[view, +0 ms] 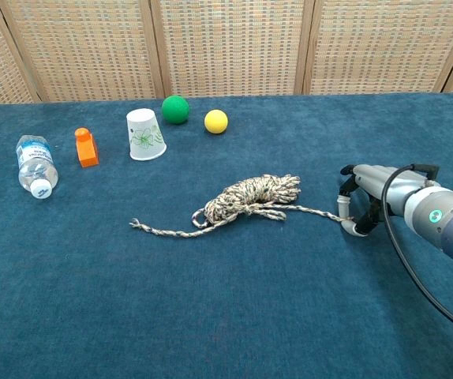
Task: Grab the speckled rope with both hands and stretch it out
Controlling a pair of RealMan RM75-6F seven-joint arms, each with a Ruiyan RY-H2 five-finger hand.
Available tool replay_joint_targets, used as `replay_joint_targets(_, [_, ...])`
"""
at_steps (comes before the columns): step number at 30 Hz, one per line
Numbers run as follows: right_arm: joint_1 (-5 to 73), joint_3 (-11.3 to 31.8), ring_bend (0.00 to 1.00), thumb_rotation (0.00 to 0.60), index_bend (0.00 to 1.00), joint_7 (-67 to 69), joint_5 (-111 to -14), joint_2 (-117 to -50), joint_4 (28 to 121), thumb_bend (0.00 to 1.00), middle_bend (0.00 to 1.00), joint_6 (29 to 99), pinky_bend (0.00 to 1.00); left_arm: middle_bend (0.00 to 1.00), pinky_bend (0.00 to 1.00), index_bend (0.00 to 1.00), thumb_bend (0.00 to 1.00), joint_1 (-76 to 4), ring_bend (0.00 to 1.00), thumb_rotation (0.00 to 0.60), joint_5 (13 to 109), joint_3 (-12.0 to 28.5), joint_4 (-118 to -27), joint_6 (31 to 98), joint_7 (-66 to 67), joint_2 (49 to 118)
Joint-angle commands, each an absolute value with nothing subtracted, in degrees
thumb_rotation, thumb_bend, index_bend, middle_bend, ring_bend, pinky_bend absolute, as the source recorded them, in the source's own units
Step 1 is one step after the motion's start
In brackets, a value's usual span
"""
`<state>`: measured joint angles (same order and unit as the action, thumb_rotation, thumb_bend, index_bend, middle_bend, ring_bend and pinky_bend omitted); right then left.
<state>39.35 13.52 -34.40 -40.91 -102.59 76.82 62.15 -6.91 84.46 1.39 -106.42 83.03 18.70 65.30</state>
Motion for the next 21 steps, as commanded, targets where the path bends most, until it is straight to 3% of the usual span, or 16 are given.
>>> replay_joint_targets(1, [39.11, 13.02, 0.0, 0.6, 0.63, -33.78, -42.98, -102.61, 76.7, 0.45, 0.0, 63.0, 0.0, 0.0, 0.0, 0.0, 0.0, -8.35, 0.0, 0.6, 84.42, 1.85, -105.62, 81.19, 19.88, 65.91])
replay_joint_targets(5, [38.85, 12.63, 0.0, 0.6, 0.65, -33.66, -44.54, -102.32, 77.01, 0.44, 0.0, 63.55, 0.0, 0.0, 0.0, 0.02, 0.0, -12.15, 0.0, 0.6, 83.88, 3.18, -103.45, 76.27, 21.22, 67.69])
replay_joint_targets(12, [38.74, 12.63, 0.0, 0.6, 0.66, -33.73, -45.74, -102.17, 77.64, 0.44, 0.0, 63.79, 0.0, 0.0, 0.0, 0.34, 0.0, -20.63, 0.0, 0.6, 85.59, 6.97, -94.94, 69.01, 17.57, 74.8])
replay_joint_targets(17, [38.85, 12.7, 0.0, 0.6, 0.66, -33.78, -46.3, -102.18, 77.75, 0.44, 0.0, 63.5, 0.0, 0.0, 0.0, 0.39, 0.03, -26.79, 0.0, 0.6, 84.31, 8.91, -88.4, 62.9, 17.76, 81.52])
replay_joint_targets(21, [38.9, 12.5, 0.0, 0.6, 0.66, -33.76, -46.99, -102.14, 77.67, 0.44, 0.0, 63.22, 0.0, 0.0, 0.0, 0.41, 0.13, -30.09, 0.0, 0.6, 82.76, 9.63, -84.89, 59.7, 19.86, 85.2])
